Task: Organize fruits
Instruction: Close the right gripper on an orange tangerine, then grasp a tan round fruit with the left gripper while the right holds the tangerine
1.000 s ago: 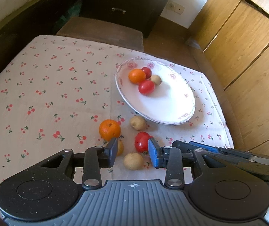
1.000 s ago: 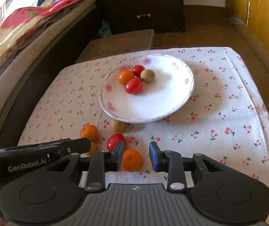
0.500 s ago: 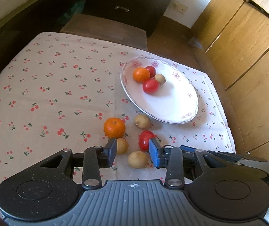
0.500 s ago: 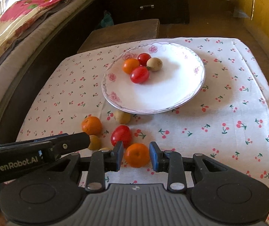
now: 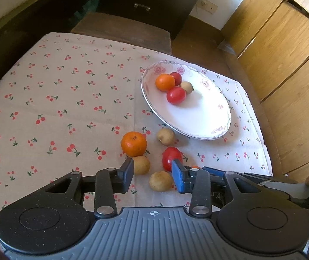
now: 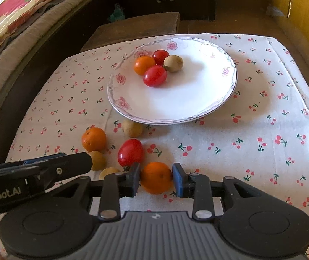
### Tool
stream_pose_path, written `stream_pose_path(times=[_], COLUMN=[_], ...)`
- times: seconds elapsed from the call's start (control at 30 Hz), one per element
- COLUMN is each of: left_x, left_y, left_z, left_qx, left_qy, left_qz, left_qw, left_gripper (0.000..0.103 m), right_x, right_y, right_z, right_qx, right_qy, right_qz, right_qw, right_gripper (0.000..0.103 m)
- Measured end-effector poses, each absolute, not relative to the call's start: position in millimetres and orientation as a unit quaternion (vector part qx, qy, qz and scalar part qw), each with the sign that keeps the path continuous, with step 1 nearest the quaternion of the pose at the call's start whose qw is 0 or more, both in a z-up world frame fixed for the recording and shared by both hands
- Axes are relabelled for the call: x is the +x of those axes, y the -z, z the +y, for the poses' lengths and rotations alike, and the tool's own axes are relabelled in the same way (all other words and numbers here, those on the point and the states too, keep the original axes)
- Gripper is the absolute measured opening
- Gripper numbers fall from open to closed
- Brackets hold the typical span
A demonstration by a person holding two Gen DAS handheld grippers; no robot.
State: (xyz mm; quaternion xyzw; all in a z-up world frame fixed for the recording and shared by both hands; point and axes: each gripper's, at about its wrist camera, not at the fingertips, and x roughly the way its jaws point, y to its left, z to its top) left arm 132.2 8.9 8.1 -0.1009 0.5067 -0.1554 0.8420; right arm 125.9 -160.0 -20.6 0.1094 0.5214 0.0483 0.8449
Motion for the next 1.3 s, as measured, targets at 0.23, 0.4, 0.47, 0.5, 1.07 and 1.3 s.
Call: stream_pose_path(times=[0.23,0.4,0.47,0.5,1.07,1.3], left_x=[130,126,125,125,132,129], left_y=[-6,-5,-2,0,23,25], left_z=[9,4,0,-2,-33,-37], left_qx=[-0.099,-0.094,-0.086,-0.082,-0.058,-0.04], left_qy=[0.157,0.165,0.166,0.166,0.155,0.157], left_qz=[0.512,0.513,0.518,0.52,0.537,0.534], left_qw=[0.839,0.837,0.835,0.834,0.828,0.83], left_gripper=[0.048,0.05,0.05,0.05,0.05,0.042], right_x=[123,117,113,112,103,102], right_y=[21,10,4,3,9,11], right_z=[-159,-168,-173,-175,-195,-196], right_qx=[0.096,0.1,0.096,0.095,0.094,0.093], right_qy=[-0.059,-0.058,-0.052,-0.05,-0.033,-0.033], right_qz=[0.524,0.513,0.507,0.505,0.514,0.518], right_qw=[0.844,0.851,0.855,0.856,0.852,0.85], right_gripper=[0.033,0.033,0.033,0.033,0.033,0.033])
